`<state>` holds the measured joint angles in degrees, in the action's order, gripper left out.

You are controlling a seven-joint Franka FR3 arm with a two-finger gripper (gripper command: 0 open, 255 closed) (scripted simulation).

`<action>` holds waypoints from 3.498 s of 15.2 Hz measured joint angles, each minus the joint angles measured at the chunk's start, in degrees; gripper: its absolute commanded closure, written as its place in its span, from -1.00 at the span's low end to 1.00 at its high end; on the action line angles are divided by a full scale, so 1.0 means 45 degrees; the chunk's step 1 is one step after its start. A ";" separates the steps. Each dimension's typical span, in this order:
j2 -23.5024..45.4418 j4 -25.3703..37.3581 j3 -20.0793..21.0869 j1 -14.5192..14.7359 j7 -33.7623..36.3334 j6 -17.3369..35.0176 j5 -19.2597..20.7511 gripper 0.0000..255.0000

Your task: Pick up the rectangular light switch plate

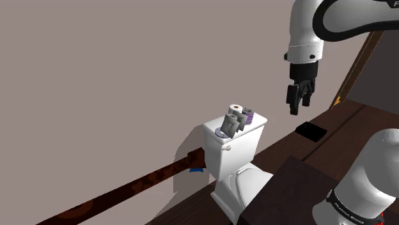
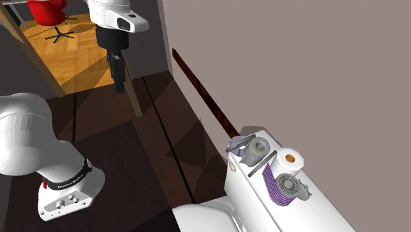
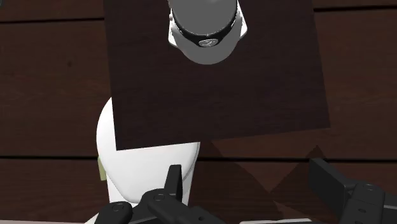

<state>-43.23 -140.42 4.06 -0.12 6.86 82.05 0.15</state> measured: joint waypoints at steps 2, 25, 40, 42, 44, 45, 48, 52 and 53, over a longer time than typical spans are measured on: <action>0.0084 -0.0041 -0.0099 -0.0028 -0.0106 0.0146 0.0030 -1.00; 0.9999 0.3251 -0.4095 -0.1019 -0.6642 0.6962 -0.1680 -1.00; 1.7058 0.9279 -0.3579 -0.2665 -0.9905 0.7030 -0.4851 -1.00; 1.7289 0.9328 -0.3545 -0.2713 -1.0003 0.7192 -0.4920 -1.00; 1.7554 0.9336 -0.3504 -0.2755 -1.0109 0.7429 -0.4999 -1.00; 1.7663 0.9347 -0.3487 -0.2770 -1.0146 0.7519 -0.5030 -1.00; 1.7723 0.9304 -0.3473 -0.2774 -1.0182 0.7619 -0.5057 1.00; 1.7729 0.9299 -0.3473 -0.2775 -1.0187 0.7631 -0.5059 1.00; 1.7727 0.9298 -0.3475 -0.2777 -1.0188 0.7629 -0.5057 1.00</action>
<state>36.54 -98.58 -11.57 -12.61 -38.98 116.39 -22.61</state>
